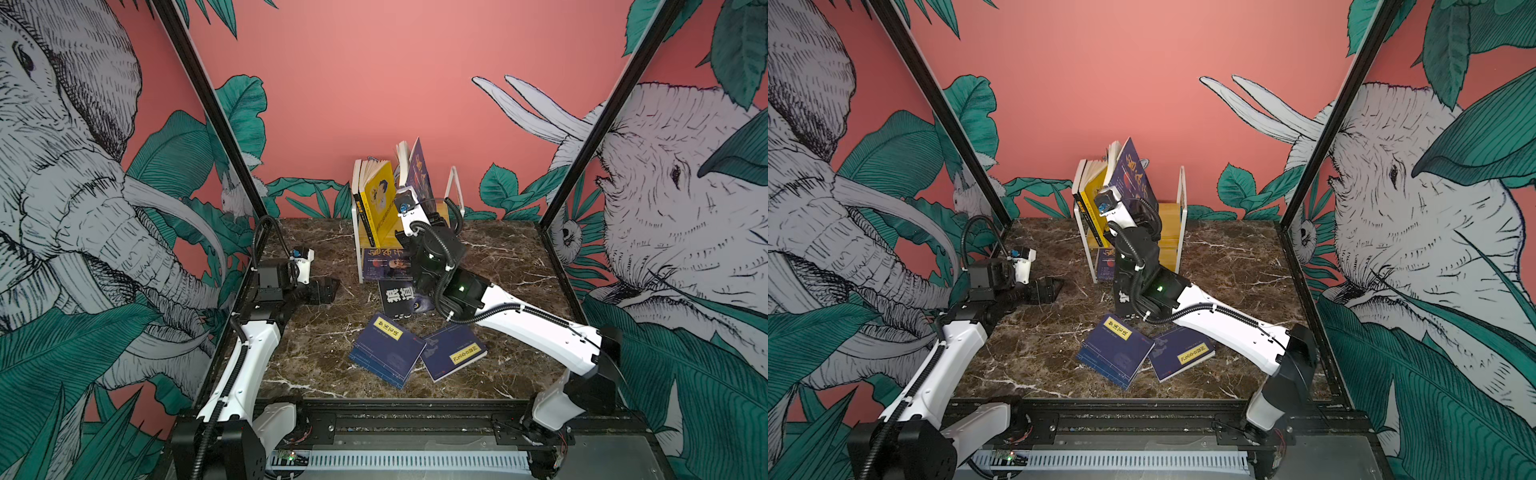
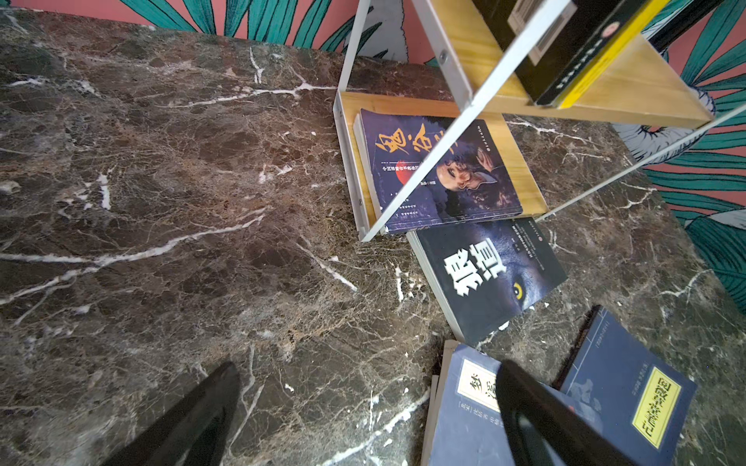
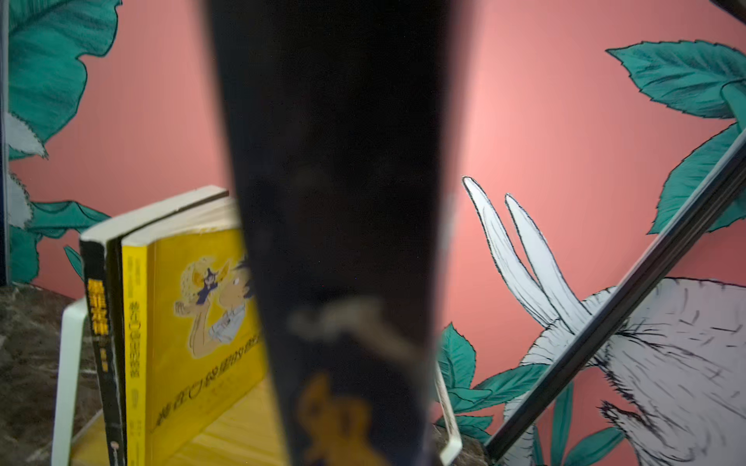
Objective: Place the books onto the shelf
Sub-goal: 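Carry the dark blue book with the right gripper onto the shelf's upper tier, then set the dark blue book upright beside the yellow book with the right gripper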
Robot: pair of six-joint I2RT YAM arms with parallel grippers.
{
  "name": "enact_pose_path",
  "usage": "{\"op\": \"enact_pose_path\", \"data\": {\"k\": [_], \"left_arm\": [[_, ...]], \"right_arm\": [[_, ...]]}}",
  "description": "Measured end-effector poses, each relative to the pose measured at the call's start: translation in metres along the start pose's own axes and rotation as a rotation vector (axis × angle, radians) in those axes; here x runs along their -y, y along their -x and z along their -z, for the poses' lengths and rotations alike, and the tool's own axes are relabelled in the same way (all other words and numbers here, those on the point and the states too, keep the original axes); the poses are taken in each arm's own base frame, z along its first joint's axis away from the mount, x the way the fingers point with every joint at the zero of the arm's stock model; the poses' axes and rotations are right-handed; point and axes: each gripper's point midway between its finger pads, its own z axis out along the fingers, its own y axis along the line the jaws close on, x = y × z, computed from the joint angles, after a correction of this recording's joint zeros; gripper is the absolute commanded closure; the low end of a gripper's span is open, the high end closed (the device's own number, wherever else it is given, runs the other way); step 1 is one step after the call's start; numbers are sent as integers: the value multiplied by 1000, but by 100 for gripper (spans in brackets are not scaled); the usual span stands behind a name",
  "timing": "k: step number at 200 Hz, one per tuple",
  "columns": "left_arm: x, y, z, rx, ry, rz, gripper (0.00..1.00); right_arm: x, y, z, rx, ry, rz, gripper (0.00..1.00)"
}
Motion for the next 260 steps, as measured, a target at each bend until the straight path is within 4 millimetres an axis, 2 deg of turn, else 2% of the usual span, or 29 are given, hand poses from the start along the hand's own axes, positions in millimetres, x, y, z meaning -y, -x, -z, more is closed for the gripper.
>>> {"op": "enact_pose_path", "data": {"k": [25, 53, 74, 94, 151, 170, 211, 260], "left_arm": [[3, 0, 0, 2, -7, -10, 1], [6, 0, 0, 1, -15, -18, 0], [11, 0, 0, 1, -26, -31, 1], [13, 0, 0, -2, -32, -39, 1], [20, -2, -2, -9, -49, -69, 1], [22, -3, -2, -12, -53, -75, 1], [23, -3, -3, -14, -57, -82, 1], [23, -3, -3, -14, -57, -90, 1]], "right_arm": [[-18, -12, -28, -17, 51, -74, 100], [-38, -45, -58, -68, 92, -130, 100], [-48, -69, -73, -103, 101, -150, 100], [-55, -83, -81, -122, 109, -170, 100], [-66, -77, -95, -50, 127, -298, 100], [-73, -82, -102, -31, 135, -321, 100], [-96, -107, -119, -33, 171, -334, 100], [-103, -104, -124, -2, 215, -374, 100]]}}
